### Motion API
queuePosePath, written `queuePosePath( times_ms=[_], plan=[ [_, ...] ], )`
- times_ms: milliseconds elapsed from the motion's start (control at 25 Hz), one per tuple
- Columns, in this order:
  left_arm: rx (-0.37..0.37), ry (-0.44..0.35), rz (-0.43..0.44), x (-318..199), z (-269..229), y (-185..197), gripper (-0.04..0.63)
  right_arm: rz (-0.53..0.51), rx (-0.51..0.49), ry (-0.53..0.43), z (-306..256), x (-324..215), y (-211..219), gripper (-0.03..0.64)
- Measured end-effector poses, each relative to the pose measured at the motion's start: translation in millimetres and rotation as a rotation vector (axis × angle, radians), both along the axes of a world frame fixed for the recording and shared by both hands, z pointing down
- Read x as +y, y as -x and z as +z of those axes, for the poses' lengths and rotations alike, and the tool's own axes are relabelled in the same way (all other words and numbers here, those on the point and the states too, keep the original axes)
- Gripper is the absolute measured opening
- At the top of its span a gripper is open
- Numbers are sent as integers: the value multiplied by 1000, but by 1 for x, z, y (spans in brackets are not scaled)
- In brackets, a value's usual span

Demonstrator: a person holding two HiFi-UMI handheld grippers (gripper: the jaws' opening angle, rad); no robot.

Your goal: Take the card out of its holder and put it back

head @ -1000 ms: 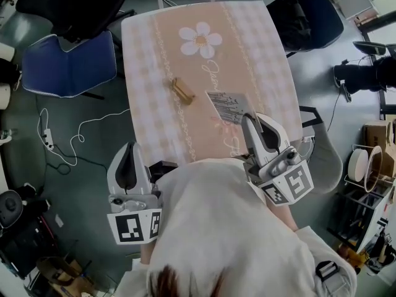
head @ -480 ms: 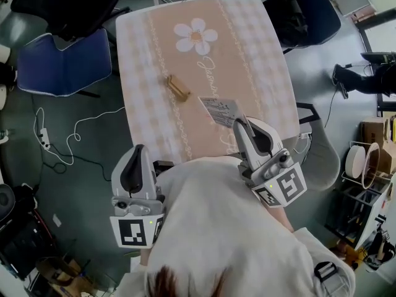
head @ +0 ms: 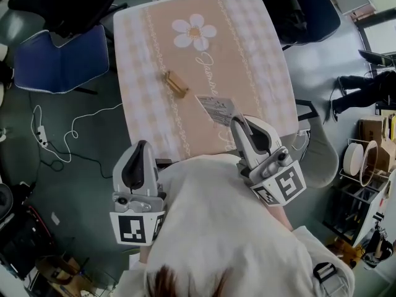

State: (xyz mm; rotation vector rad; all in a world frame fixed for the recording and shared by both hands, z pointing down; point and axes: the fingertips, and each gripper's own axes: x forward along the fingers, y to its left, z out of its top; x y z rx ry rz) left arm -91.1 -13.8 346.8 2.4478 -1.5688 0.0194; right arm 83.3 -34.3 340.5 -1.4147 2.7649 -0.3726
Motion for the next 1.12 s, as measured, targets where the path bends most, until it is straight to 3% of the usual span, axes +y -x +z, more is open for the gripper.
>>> queuePosePath(
  times_ms=[1120],
  plan=[
    [-27, 9, -26, 0, 0, 1, 0, -18, 1, 8, 2, -3, -2, 15]
  ],
)
